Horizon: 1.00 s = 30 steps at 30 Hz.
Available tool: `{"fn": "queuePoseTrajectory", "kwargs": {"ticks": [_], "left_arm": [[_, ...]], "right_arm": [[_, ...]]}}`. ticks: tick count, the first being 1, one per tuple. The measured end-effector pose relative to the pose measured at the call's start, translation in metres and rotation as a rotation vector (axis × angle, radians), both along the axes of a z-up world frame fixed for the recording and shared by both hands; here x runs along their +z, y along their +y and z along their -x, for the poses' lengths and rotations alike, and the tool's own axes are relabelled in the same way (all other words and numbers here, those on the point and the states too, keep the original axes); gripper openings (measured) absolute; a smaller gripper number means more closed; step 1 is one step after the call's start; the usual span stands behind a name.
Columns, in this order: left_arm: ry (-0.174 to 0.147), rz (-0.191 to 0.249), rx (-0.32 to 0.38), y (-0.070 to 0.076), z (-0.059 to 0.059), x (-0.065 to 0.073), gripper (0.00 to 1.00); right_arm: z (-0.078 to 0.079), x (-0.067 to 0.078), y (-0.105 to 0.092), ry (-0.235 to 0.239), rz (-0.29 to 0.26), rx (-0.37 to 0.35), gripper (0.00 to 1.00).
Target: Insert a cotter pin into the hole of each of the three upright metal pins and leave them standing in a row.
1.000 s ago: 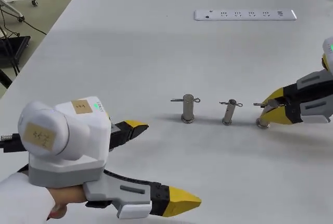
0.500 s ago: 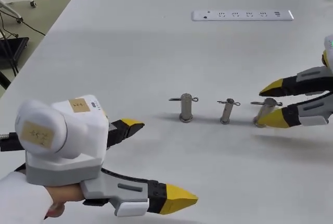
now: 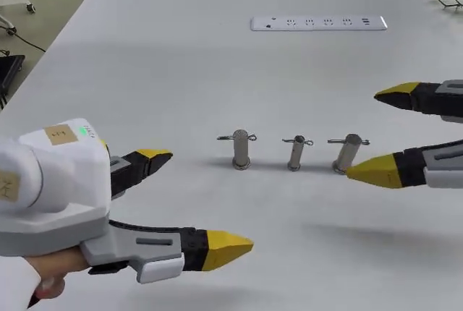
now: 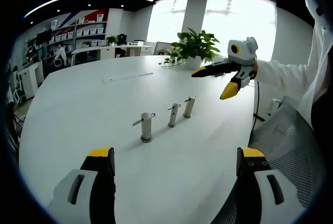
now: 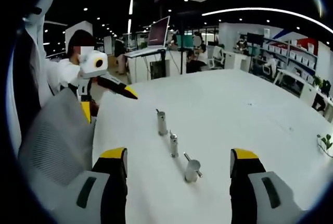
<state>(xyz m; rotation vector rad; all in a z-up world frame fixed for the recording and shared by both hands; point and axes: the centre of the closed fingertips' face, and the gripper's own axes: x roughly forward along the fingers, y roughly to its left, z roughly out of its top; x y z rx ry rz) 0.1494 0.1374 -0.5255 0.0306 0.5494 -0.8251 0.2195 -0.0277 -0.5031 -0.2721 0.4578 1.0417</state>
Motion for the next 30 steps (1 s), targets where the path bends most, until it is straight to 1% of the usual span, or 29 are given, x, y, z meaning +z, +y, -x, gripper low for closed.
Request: {"fn": "queuePoseTrajectory", "kwargs": {"ticks": [1, 2, 4, 6, 8, 9, 11, 13, 15, 17, 18, 19, 20, 21, 23, 24, 25, 27, 28, 30], "left_arm": [[-0.002, -0.002, 0.005, 0.001, 0.0, 0.001, 0.97], [-0.003, -0.002, 0.01, 0.001, 0.0, 0.001, 0.97], [0.0, 0.0, 0.022, 0.002, 0.001, 0.001, 0.97], [0.002, 0.006, 0.032, 0.003, 0.002, 0.001, 0.97], [0.008, 0.01, 0.044, 0.004, 0.003, 0.0, 0.97], [0.007, 0.008, 0.048, 0.005, 0.003, 0.0, 0.97], [0.008, 0.007, 0.061, 0.006, 0.004, 0.0, 0.97], [0.009, 0.016, 0.08, 0.007, 0.004, 0.0, 0.97], [0.013, 0.029, 0.099, 0.008, 0.004, 0.001, 0.97], [0.021, 0.038, 0.114, 0.01, 0.004, 0.0, 0.97], [0.022, 0.035, 0.12, 0.011, 0.004, -0.001, 0.97], [0.019, 0.025, 0.125, 0.012, 0.004, -0.001, 0.97], [0.021, 0.021, 0.129, 0.013, 0.004, -0.002, 0.97], [0.03, 0.024, 0.134, 0.014, 0.005, -0.002, 0.96], [0.06, 0.043, 0.141, 0.013, 0.007, -0.003, 0.93], [0.051, 0.041, 0.141, 0.014, 0.006, -0.003, 0.93], [0.049, 0.04, 0.144, 0.014, 0.006, -0.003, 0.93], [0.064, 0.047, 0.148, 0.013, 0.008, -0.005, 0.94], [0.07, 0.048, 0.151, 0.013, 0.008, -0.007, 0.95], [0.087, 0.041, 0.152, 0.013, 0.011, -0.012, 0.95]], "right_arm": [[0.0, 0.0, -0.005, 0.0, -0.012, -0.046, 0.81], [0.0, 0.001, -0.008, -0.002, -0.022, -0.064, 0.83], [0.006, -0.002, -0.014, 0.027, -0.03, -0.095, 0.85], [0.01, -0.005, -0.018, 0.037, -0.027, -0.116, 0.89], [0.014, -0.006, -0.021, 0.044, -0.027, -0.137, 0.89], [0.017, -0.005, -0.023, 0.054, -0.034, -0.16, 0.89], [0.022, -0.004, -0.023, 0.064, -0.043, -0.172, 0.91], [0.03, -0.005, -0.022, 0.086, -0.048, -0.187, 0.93], [0.035, -0.006, -0.021, 0.097, -0.049, -0.194, 0.96], [0.038, -0.005, -0.02, 0.101, -0.077, -0.214, 0.98], [0.039, -0.005, -0.019, 0.113, -0.092, -0.23, 0.98], [0.04, -0.006, -0.02, 0.117, -0.097, -0.24, 0.98], [0.042, -0.008, -0.02, 0.124, -0.091, -0.247, 0.98], [0.044, -0.009, -0.021, 0.13, -0.087, -0.252, 0.98], [0.047, -0.013, -0.02, 0.142, -0.088, -0.259, 0.98], [0.049, -0.015, -0.02, 0.15, -0.085, -0.265, 0.98], [0.051, -0.018, -0.021, 0.16, -0.077, -0.269, 0.98], [0.055, -0.025, -0.023, 0.178, -0.067, -0.278, 0.98], [0.056, -0.029, -0.023, 0.19, -0.072, -0.287, 0.98], [0.061, -0.038, -0.024, 0.225, -0.07, -0.301, 0.98]]}}
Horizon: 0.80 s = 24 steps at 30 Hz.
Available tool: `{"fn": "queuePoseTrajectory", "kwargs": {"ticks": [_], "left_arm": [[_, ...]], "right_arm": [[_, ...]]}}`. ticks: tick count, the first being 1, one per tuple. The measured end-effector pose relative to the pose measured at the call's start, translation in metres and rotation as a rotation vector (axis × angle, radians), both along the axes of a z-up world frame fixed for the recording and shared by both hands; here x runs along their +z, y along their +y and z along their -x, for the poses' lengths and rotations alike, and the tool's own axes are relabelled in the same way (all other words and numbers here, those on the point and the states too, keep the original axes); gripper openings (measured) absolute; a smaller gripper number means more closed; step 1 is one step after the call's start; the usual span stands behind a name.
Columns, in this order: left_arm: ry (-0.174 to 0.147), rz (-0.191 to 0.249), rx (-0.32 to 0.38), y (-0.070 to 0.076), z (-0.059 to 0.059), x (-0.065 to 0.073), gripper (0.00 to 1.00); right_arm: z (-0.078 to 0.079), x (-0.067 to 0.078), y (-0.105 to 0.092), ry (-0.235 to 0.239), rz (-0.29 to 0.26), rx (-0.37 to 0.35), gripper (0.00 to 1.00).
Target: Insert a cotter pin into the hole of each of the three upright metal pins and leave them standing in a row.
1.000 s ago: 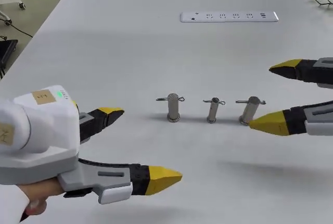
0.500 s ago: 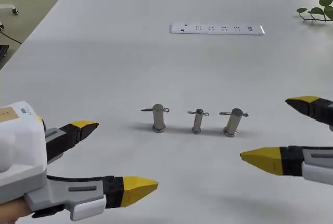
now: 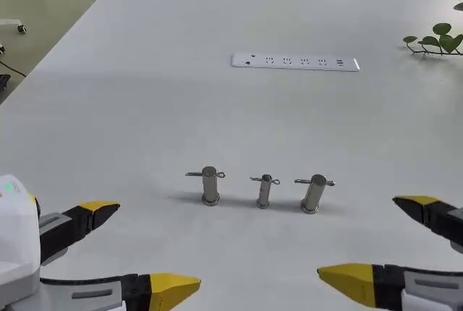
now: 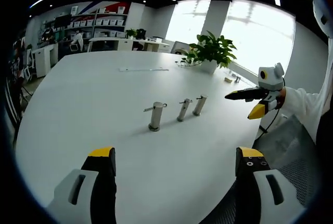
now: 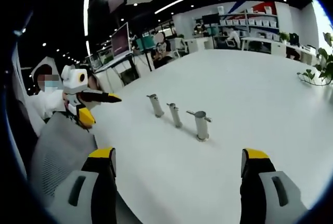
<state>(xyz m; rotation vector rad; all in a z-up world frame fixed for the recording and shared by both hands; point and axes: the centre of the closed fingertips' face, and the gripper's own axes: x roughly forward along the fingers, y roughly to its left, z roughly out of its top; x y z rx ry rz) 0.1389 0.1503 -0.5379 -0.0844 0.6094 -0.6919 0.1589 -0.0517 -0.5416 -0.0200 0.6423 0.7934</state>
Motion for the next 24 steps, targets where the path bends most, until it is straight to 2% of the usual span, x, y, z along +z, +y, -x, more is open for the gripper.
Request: {"fn": "queuePoseTrajectory", "kwargs": {"ticks": [3, 6, 8, 10, 12, 15, 19, 24], "left_arm": [[0.021, -0.004, -0.006, -0.001, 0.003, -0.005, 0.95], [0.037, 0.016, 0.002, -0.002, 0.003, -0.007, 0.95], [0.033, 0.005, 0.006, -0.001, 0.002, -0.008, 0.97], [0.025, -0.028, 0.021, 0.003, -0.001, -0.01, 0.99], [0.03, -0.022, 0.032, 0.005, -0.002, -0.01, 0.99], [0.028, -0.023, 0.038, 0.006, -0.003, -0.009, 0.99], [0.031, -0.035, 0.047, 0.008, -0.006, -0.008, 0.99], [0.035, -0.039, 0.034, 0.002, -0.005, -0.01, 0.99]], "right_arm": [[0.007, -0.011, -0.001, 0.026, 0.03, 0.006, 0.98], [0.009, -0.013, 0.0, 0.034, 0.034, 0.001, 0.98], [0.009, -0.012, -0.001, 0.042, 0.022, -0.017, 0.98], [0.007, -0.01, 0.0, 0.041, 0.0, -0.043, 0.98], [0.005, -0.009, -0.001, 0.04, -0.003, -0.053, 0.98], [0.004, -0.014, -0.005, 0.045, 0.027, -0.056, 0.98], [0.004, -0.018, -0.005, 0.06, 0.035, -0.051, 0.98], [0.003, -0.019, -0.004, 0.059, 0.058, -0.032, 0.98]]}}
